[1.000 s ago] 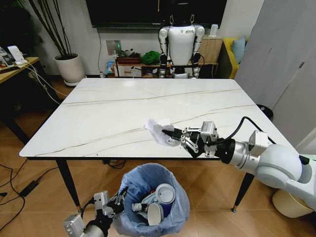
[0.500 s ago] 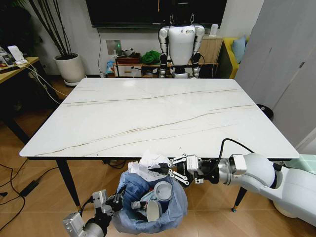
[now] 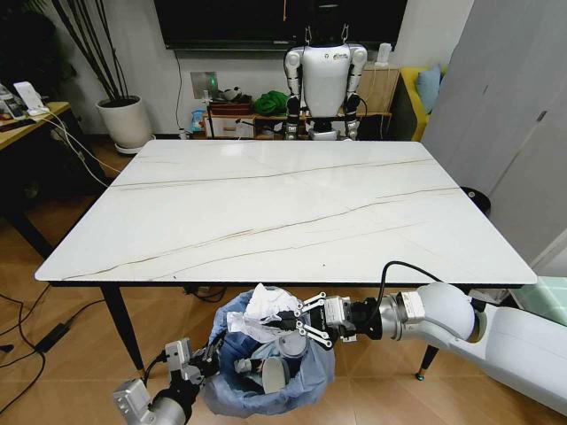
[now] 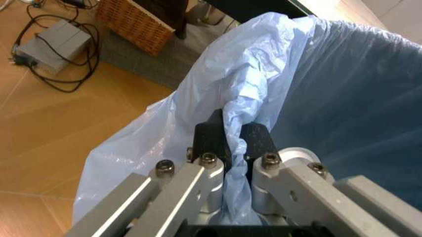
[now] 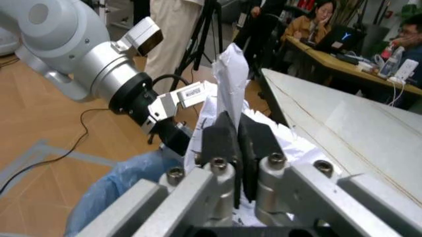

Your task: Pick up the trash bin and place the trash from the table into it.

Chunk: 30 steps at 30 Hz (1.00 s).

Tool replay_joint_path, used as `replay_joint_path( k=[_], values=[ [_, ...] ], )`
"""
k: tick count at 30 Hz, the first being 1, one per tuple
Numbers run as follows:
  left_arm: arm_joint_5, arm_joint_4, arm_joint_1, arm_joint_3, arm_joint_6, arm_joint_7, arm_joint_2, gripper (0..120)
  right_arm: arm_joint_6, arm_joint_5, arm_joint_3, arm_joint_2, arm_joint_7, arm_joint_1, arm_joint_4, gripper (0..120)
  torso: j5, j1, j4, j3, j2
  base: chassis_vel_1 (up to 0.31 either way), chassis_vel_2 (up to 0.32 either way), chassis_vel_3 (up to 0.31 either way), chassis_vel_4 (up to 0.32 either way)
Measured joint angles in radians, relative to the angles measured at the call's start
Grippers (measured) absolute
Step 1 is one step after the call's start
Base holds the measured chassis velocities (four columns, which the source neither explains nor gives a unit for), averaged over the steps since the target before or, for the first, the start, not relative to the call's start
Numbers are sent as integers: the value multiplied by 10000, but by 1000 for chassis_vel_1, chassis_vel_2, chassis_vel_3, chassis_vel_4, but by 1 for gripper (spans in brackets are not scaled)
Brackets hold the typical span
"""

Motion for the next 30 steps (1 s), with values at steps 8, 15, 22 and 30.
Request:
replay_joint_path(
  k=[8, 15, 22, 30],
  values=[
    [33, -68, 75, -70, 1, 0, 9, 0, -21, 65, 139, -75, -71, -241, -80, 34, 0, -1, 0, 0, 0, 0, 0, 0, 0],
    [127, -142, 260, -193, -10, 46, -31, 0, -152, 490, 843, -196, 544, -568, -468, 56, 1, 0, 0, 0, 0, 0, 0, 0, 0],
    [349, -255, 487, -326, -81, 167, -190, 0, -492, 1568, 2799, -413, 2727, -1142, -1632, 85, 0, 0, 1, 0, 0, 0, 0, 0, 0],
    [426, -236, 534, -553, -163, 293, -139, 0, -764, 2279, 5652, -790, 3872, -3053, -2366, 100, 7, 0, 0, 0, 0, 0, 0, 0, 0]
  ],
)
